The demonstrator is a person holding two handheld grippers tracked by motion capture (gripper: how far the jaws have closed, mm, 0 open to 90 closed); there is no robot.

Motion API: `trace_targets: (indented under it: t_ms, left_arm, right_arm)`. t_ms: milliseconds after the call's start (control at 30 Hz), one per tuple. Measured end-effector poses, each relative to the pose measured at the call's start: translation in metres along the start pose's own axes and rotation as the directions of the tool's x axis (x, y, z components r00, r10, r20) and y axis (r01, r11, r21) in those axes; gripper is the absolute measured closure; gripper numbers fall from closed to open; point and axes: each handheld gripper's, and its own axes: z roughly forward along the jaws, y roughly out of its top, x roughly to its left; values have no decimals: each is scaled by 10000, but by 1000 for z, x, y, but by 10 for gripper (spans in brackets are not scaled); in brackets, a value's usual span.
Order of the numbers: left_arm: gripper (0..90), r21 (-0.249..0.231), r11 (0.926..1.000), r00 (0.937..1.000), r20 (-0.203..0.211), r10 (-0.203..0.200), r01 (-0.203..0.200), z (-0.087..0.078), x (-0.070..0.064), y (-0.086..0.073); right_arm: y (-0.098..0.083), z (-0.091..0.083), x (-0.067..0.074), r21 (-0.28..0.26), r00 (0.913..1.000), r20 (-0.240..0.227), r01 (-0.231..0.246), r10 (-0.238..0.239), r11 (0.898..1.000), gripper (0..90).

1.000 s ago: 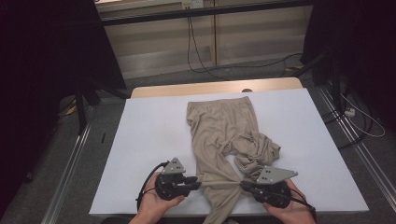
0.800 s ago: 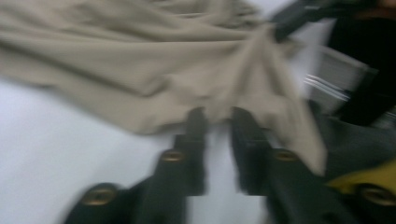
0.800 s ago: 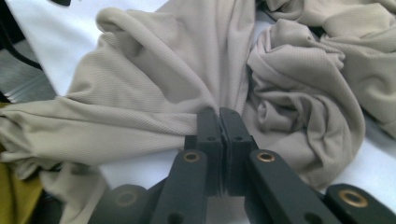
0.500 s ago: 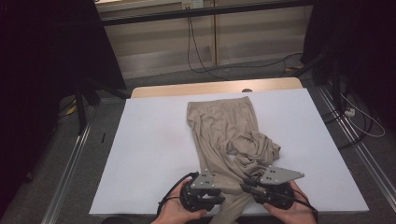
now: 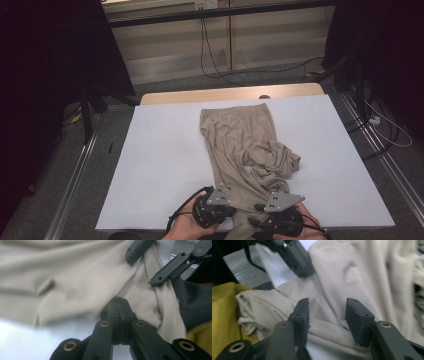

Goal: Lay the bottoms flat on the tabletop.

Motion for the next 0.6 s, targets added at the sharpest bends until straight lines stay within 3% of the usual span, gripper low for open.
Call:
trace_targets:
  t_ms: [200,233,300,333,400,533,600]
  left_arm:
    - [900,180,9978,9979,-117,-642,644,-30,1,-28]
    - [900,94,9960,9960,-41,-889,890,-35,0,-33]
    - [900,164,9953,9954,-117,-952,954,-42,-3,-39]
    - [900,158,9935,9936,33,-1131,1130,-44,-5,-43]
    - [900,270,9941,9940,292,-1056,1048,-46,-10,-46]
    - [897,320,9961,9946,615,-838,820,-46,-23,-49]
    - [811,-13,9947,9938,417,-1027,1028,-48,-21,-49]
  right_arm:
    - [9,15,16,-29,9988,-351,350,-351,9994,501]
    - [11,17,18,-36,9984,-410,395,-396,9992,537]
    - [14,20,21,-58,9983,-412,421,-423,9991,683]
    - [14,21,22,-78,9981,-484,385,-388,9992,752]
    - [15,22,25,-25,9957,-829,404,-405,9992,867]
    - [11,18,32,33,9905,-1321,395,-388,9992,890]
    - [7,15,36,125,9892,-1404,440,-418,9990,885]
